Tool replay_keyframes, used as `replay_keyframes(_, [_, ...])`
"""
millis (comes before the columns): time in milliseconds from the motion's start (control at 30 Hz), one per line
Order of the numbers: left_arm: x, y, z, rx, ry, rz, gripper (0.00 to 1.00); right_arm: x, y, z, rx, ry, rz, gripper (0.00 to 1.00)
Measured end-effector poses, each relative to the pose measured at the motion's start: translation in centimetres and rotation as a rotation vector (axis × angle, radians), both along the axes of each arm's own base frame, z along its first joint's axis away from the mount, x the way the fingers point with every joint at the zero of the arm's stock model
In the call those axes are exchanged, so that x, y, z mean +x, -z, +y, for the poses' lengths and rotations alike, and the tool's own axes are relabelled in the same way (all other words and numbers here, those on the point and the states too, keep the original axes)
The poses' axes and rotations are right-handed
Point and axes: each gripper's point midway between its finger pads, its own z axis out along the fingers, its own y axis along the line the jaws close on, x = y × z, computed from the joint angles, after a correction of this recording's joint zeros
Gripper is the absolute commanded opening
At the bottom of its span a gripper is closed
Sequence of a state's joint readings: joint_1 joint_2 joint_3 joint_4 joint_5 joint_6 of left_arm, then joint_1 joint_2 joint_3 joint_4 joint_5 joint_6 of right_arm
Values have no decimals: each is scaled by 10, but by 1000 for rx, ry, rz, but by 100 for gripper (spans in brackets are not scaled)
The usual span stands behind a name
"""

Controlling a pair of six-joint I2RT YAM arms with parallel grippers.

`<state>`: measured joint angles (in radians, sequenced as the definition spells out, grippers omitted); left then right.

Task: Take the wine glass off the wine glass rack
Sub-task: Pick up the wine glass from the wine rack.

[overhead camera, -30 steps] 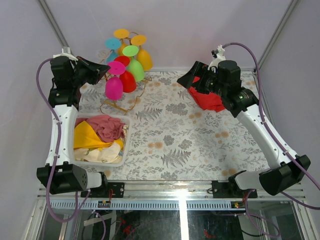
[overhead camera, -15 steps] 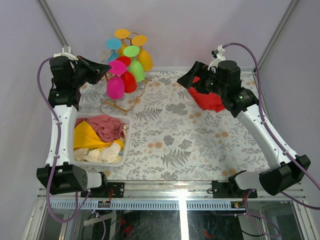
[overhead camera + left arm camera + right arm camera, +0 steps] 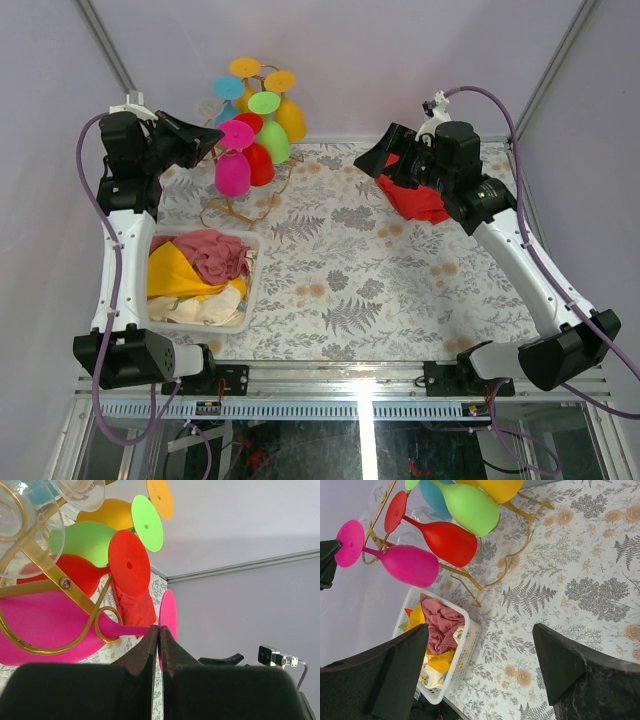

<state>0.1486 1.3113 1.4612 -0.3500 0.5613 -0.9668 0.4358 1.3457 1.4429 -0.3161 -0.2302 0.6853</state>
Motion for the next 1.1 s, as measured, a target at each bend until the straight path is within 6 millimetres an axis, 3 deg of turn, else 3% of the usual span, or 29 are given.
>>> replay_keyframes(367, [-2, -1, -17, 0, 48, -11, 0, 0, 1, 0, 0, 0, 1, 92])
replay_keyframes(667, [-6, 21, -28, -10, 86, 33, 0, 1, 1, 0, 0, 0, -1, 92])
replay_keyframes(933, [-6, 21, -29, -10, 91, 33, 0, 0, 5, 0, -3, 0, 6, 92])
replay_keyframes(1100, [-13, 20, -42, 11, 142, 15, 0, 1, 8, 1, -2, -4, 6, 92])
